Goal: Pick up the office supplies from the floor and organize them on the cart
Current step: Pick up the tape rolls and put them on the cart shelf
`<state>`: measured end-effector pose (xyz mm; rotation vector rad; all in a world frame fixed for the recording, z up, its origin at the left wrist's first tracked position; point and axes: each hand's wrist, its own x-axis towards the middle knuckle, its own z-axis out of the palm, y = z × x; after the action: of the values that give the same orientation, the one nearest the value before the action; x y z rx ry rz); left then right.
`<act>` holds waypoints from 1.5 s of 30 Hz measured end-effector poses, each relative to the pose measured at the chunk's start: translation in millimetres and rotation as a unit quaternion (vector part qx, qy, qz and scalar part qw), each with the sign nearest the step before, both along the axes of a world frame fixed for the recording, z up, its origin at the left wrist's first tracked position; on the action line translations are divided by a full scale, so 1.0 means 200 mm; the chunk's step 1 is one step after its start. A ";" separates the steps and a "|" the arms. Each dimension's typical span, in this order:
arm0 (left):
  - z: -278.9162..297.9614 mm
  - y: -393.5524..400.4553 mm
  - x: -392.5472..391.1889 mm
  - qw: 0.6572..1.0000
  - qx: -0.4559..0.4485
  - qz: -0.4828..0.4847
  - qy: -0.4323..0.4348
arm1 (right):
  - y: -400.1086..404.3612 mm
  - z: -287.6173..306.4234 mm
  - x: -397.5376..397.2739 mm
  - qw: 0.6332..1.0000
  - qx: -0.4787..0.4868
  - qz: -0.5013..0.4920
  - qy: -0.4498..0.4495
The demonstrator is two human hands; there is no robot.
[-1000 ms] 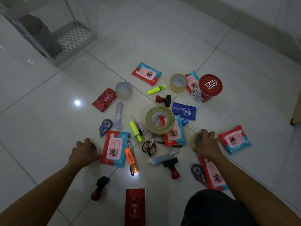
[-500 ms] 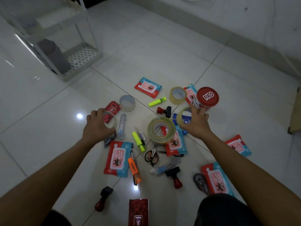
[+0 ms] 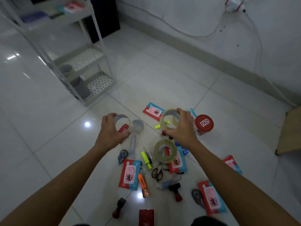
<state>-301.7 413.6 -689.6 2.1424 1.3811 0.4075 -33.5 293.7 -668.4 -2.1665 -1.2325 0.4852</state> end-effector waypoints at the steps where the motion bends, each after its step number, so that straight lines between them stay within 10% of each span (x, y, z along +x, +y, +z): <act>1: 0.10 0.01 0.00 1.000 -0.004 0.001 -0.001 | 0.03 0.09 -0.01 1.000 0.006 -0.004 0.005; 14: 1.15 0.61 -0.09 0.991 -0.066 0.104 -0.061 | 0.74 1.10 -0.21 0.998 -0.010 0.038 0.055; 30: 0.26 2.29 -0.19 0.968 -0.019 0.201 0.150 | 1.92 0.21 -0.74 0.992 0.003 -0.012 0.123; 45: -0.10 2.70 -0.25 0.900 -0.090 0.389 0.172 | 2.22 -0.17 -0.83 0.989 0.022 0.049 0.138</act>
<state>-352.5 953.5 -709.8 1.4733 2.3675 0.1722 -198.7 738.1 -702.2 -1.9320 -1.1863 0.7638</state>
